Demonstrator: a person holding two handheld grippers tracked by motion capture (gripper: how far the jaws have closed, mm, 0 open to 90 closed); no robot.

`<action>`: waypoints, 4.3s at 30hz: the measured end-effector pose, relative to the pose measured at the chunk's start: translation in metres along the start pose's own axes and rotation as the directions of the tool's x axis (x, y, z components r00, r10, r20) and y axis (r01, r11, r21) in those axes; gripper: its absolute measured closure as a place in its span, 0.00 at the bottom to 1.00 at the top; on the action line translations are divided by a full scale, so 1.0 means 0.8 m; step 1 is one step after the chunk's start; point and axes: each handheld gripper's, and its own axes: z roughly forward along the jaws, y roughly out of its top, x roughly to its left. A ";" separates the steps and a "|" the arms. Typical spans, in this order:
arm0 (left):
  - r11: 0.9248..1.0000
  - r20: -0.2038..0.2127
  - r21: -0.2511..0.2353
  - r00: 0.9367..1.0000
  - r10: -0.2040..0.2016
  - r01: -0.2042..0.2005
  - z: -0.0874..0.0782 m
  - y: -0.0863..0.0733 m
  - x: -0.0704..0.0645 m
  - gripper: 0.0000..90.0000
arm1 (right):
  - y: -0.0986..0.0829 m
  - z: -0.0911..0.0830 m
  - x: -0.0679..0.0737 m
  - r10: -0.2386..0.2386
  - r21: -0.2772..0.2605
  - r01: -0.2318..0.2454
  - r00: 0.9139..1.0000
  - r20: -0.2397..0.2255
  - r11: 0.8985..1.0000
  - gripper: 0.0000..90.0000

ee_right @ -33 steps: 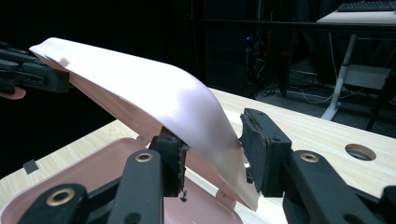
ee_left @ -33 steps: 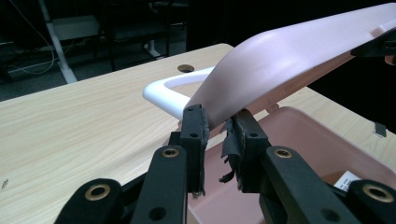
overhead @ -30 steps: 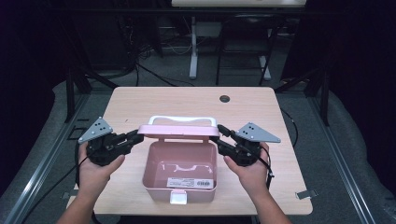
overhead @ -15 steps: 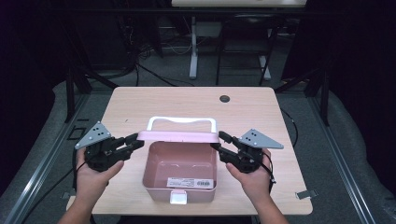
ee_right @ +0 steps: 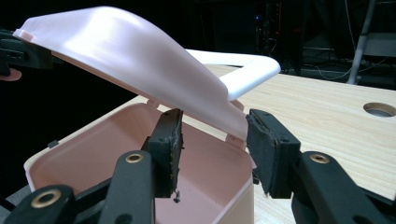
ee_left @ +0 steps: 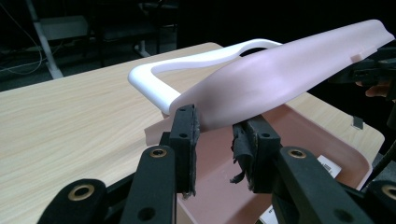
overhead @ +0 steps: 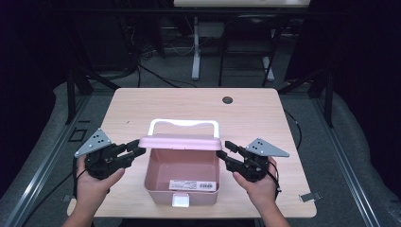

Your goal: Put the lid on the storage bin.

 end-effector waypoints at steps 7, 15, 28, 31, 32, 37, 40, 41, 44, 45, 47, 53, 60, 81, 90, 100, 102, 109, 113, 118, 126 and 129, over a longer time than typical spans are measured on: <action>1.000 0.002 0.002 1.000 -0.002 0.002 -0.002 -0.005 -0.002 0.76 | -0.008 -0.003 -0.005 0.007 -0.003 -0.007 1.000 -0.002 1.000 0.61; 1.000 -0.003 0.010 1.000 0.007 -0.006 -0.006 -0.008 -0.008 0.76 | -0.020 -0.003 -0.011 0.027 0.011 -0.027 1.000 -0.006 1.000 0.60; 1.000 0.003 0.021 1.000 0.014 -0.014 -0.014 -0.018 -0.010 0.76 | -0.032 -0.011 -0.016 0.025 0.027 -0.025 1.000 0.008 0.999 0.60; 1.000 0.003 0.015 1.000 0.015 -0.015 -0.016 -0.021 -0.011 0.76 | -0.036 -0.014 -0.020 0.036 0.030 -0.036 0.999 0.016 0.999 0.60; 1.000 0.004 0.021 1.000 0.013 -0.013 -0.016 -0.021 -0.011 0.76 | -0.036 -0.015 -0.021 0.041 0.030 -0.042 0.999 0.020 0.999 0.60; 0.999 0.004 0.030 1.000 0.011 -0.011 -0.019 -0.028 -0.010 0.76 | -0.040 -0.016 -0.028 0.050 0.026 -0.051 0.998 0.049 0.998 0.60; 0.999 0.017 0.032 1.000 -0.005 0.005 -0.021 -0.031 -0.010 0.76 | -0.042 -0.014 -0.032 0.063 0.026 -0.065 0.996 0.055 0.998 0.60; 1.000 0.013 0.027 1.000 -0.003 0.003 -0.021 -0.032 -0.011 0.76 | -0.043 -0.014 -0.033 0.061 0.026 -0.063 0.996 0.060 0.998 0.60; 1.000 0.011 0.030 1.000 0.002 -0.002 -0.021 -0.036 -0.013 0.76 | -0.046 -0.014 -0.037 0.071 0.032 -0.074 0.995 0.072 0.997 0.60; 0.999 0.009 0.036 1.000 0.003 -0.004 -0.021 -0.037 -0.014 0.76 | -0.047 -0.014 -0.038 0.072 0.030 -0.074 0.995 0.076 0.997 0.60; 0.999 0.010 0.040 1.000 0.001 -0.001 -0.021 -0.039 -0.015 0.76 | -0.048 -0.014 -0.041 0.079 0.028 -0.082 0.993 0.085 0.996 0.60; 0.999 -0.006 0.036 1.000 0.020 -0.020 -0.024 -0.042 -0.020 0.76 | -0.051 -0.014 -0.045 0.090 0.033 -0.094 0.991 0.096 0.995 0.60; 0.999 -0.004 0.035 1.000 0.015 -0.015 -0.026 -0.046 -0.023 0.76 | -0.054 -0.013 -0.049 0.095 0.036 -0.100 0.990 0.106 0.994 0.60; 0.998 0.004 0.060 1.000 0.004 -0.004 -0.027 -0.063 -0.024 0.76 | -0.059 -0.011 -0.053 0.112 0.044 -0.118 0.987 0.115 0.992 0.60; 0.998 0.008 0.065 1.000 -0.008 0.008 -0.026 -0.073 -0.026 0.77 | -0.061 -0.010 -0.054 0.114 0.050 -0.120 0.987 0.115 0.992 0.60; 0.997 0.011 0.075 1.000 -0.012 0.011 -0.025 -0.082 -0.026 0.77 | -0.062 -0.009 -0.054 0.124 0.050 -0.131 0.986 0.114 0.990 0.60; 0.997 0.009 0.072 1.000 -0.011 0.010 -0.025 -0.084 -0.027 0.77 | -0.062 -0.009 -0.055 0.125 0.051 -0.132 0.985 0.116 0.990 0.60; 0.997 0.007 0.074 1.000 -0.010 0.010 -0.024 -0.088 -0.028 0.77 | -0.062 -0.009 -0.055 0.127 0.054 -0.134 0.985 0.117 0.989 0.60; 0.996 0.007 0.084 1.000 -0.009 0.009 -0.024 -0.091 -0.027 0.77 | -0.063 -0.009 -0.056 0.128 0.054 -0.135 0.985 0.117 0.989 0.60; 0.996 0.007 0.094 1.000 -0.011 0.010 -0.024 -0.095 -0.027 0.77 | -0.063 -0.009 -0.055 0.130 0.055 -0.137 0.985 0.116 0.989 0.60; 0.995 0.007 0.101 1.000 -0.018 0.018 -0.023 -0.101 -0.027 0.77 | -0.063 -0.009 -0.056 0.129 0.057 -0.136 0.985 0.116 0.989 0.60; 0.994 0.008 0.108 1.000 -0.018 0.017 -0.023 -0.103 -0.027 0.77 | -0.064 -0.009 -0.056 0.130 0.058 -0.137 0.985 0.115 0.989 0.60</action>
